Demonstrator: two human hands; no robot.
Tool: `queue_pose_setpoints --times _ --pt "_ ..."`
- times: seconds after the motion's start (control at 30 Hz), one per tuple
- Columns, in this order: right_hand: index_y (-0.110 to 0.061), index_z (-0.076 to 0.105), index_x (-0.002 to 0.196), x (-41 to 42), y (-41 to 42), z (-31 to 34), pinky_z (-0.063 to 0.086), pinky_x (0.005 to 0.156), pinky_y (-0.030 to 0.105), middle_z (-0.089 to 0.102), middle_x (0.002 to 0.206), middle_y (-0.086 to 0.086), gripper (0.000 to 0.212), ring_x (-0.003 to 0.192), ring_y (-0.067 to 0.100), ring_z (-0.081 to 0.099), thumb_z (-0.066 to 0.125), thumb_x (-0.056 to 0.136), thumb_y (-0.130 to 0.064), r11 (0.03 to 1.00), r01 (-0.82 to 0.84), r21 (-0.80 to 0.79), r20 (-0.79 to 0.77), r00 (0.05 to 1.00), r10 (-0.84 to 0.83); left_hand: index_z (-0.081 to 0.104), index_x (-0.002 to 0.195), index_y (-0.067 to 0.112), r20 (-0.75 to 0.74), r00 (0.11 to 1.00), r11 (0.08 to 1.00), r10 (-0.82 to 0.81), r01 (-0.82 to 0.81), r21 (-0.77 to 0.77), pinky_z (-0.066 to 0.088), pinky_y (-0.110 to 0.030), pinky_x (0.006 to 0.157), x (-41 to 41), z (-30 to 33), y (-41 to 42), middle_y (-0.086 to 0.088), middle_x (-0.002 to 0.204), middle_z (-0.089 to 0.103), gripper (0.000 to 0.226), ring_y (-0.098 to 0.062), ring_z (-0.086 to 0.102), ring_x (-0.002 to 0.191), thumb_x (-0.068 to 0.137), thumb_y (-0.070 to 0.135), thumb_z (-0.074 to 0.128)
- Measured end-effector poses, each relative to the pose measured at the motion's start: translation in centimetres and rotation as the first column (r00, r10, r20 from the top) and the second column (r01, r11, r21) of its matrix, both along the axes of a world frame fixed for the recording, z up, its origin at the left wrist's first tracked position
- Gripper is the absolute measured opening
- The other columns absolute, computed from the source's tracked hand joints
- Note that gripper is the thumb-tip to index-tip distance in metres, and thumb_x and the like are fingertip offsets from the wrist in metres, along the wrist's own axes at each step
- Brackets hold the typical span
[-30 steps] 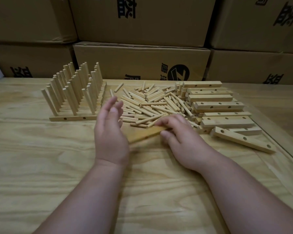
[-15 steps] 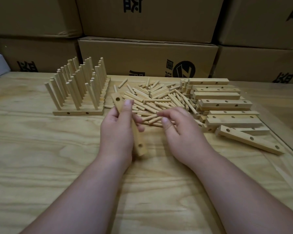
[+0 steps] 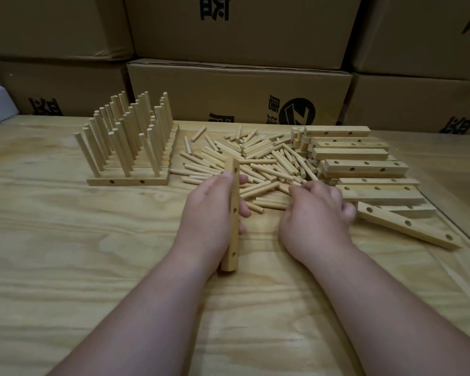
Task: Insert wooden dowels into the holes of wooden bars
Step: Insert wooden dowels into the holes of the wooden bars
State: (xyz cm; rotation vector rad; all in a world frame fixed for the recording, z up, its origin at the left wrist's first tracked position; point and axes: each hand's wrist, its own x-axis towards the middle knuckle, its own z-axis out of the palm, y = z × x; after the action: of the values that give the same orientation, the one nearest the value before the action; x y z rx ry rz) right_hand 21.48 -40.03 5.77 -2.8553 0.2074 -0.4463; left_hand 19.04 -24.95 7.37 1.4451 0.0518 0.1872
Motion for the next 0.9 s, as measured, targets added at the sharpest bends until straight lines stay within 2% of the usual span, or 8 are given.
queue_pose_setpoints --times 0.1,0.2,0.4,0.47,0.53,0.63,0.73,0.9 --pt "-0.032 0.063 0.114 -0.02 0.08 0.18 0.020 0.093 0.043 0.047 0.133 -0.002 0.031 0.125 0.024 0.030 0.048 0.089 -0.024 0.998 0.056 -0.023 -0.038 0.998 -0.057 0.073 0.105 0.020 -0.001 0.999 0.998 -0.050 0.050 0.023 0.044 -0.021 0.043 -0.25 0.02 -0.32 -0.004 0.063 0.065 0.031 -0.011 0.056 0.047 0.105 0.034 0.045" --pt "-0.035 0.065 0.110 -0.01 -0.02 0.16 0.019 0.090 0.042 0.051 0.127 -0.005 0.025 0.122 0.022 0.034 0.051 0.091 -0.028 0.998 0.056 -0.002 -0.014 0.998 -0.056 0.072 0.108 0.025 0.008 0.998 0.998 -0.065 0.064 0.022 0.045 -0.023 0.043 -0.43 0.22 -0.20 -0.008 0.065 0.068 0.036 -0.017 0.056 0.047 0.107 0.029 0.037" --pt "-0.044 0.052 0.097 -0.09 0.13 0.32 0.007 0.077 0.035 0.056 0.111 -0.010 0.017 0.115 0.018 0.041 0.054 0.092 -0.028 0.997 0.009 0.075 0.026 1.000 -0.011 0.056 0.116 0.040 0.013 0.999 0.999 -0.049 0.049 -0.009 0.047 -0.027 0.042 -0.50 0.60 -0.12 -0.011 0.068 0.071 0.032 -0.020 0.056 0.044 0.102 0.019 0.037" --pt "-0.045 0.051 0.102 -0.11 0.24 0.30 0.012 0.080 0.035 0.058 0.111 -0.010 0.019 0.114 0.020 0.044 0.054 0.094 -0.028 0.993 -0.047 0.106 0.038 0.998 0.043 0.055 0.114 0.037 0.018 0.999 0.999 -0.047 0.047 -0.020 0.046 -0.027 0.042 -0.47 0.49 -0.15 -0.010 0.067 0.071 0.026 -0.018 0.057 0.044 0.100 0.020 0.041" --pt "-0.043 0.052 0.117 -0.02 0.27 0.29 0.020 0.084 0.037 0.061 0.115 -0.009 0.028 0.115 0.020 0.047 0.055 0.094 -0.027 0.988 -0.094 0.120 0.046 0.995 0.089 0.055 0.112 0.036 0.019 0.998 0.998 -0.053 0.053 -0.015 0.047 -0.027 0.042 -0.40 0.35 -0.26 -0.009 0.067 0.071 0.022 -0.014 0.059 0.045 0.099 0.022 0.045" --pt "-0.035 0.053 0.134 -0.04 0.15 0.23 0.032 0.098 0.041 0.061 0.124 -0.004 0.040 0.121 0.023 0.047 0.055 0.095 -0.026 0.987 -0.113 0.115 0.031 0.993 0.110 0.056 0.111 0.039 0.022 0.998 0.998 -0.063 0.063 -0.016 0.047 -0.027 0.042 -0.29 0.27 -0.43 -0.009 0.068 0.071 0.022 -0.013 0.060 0.047 0.092 0.029 0.050" --pt "-0.029 0.059 0.134 -0.12 0.06 0.05 0.036 0.103 0.040 0.060 0.125 0.000 0.040 0.120 0.026 0.047 0.056 0.095 -0.023 0.981 -0.138 0.140 0.064 0.989 0.130 0.054 0.108 0.040 0.034 0.998 0.998 -0.060 0.061 -0.034 0.046 -0.027 0.041 -0.20 0.23 -0.33 -0.010 0.068 0.070 0.029 -0.014 0.060 0.046 0.081 0.032 0.050" --pt "-0.026 0.068 0.123 -0.09 -0.13 0.13 0.043 0.099 0.040 0.064 0.113 0.000 0.032 0.112 0.026 0.052 0.056 0.095 -0.020 0.968 -0.165 0.191 0.148 0.979 0.138 0.051 0.105 0.038 0.028 0.999 0.998 -0.033 0.035 -0.050 0.046 -0.029 0.042 0.16 -0.16 0.22 -0.009 0.070 0.070 0.034 -0.022 0.056 0.043 0.076 0.022 0.040"
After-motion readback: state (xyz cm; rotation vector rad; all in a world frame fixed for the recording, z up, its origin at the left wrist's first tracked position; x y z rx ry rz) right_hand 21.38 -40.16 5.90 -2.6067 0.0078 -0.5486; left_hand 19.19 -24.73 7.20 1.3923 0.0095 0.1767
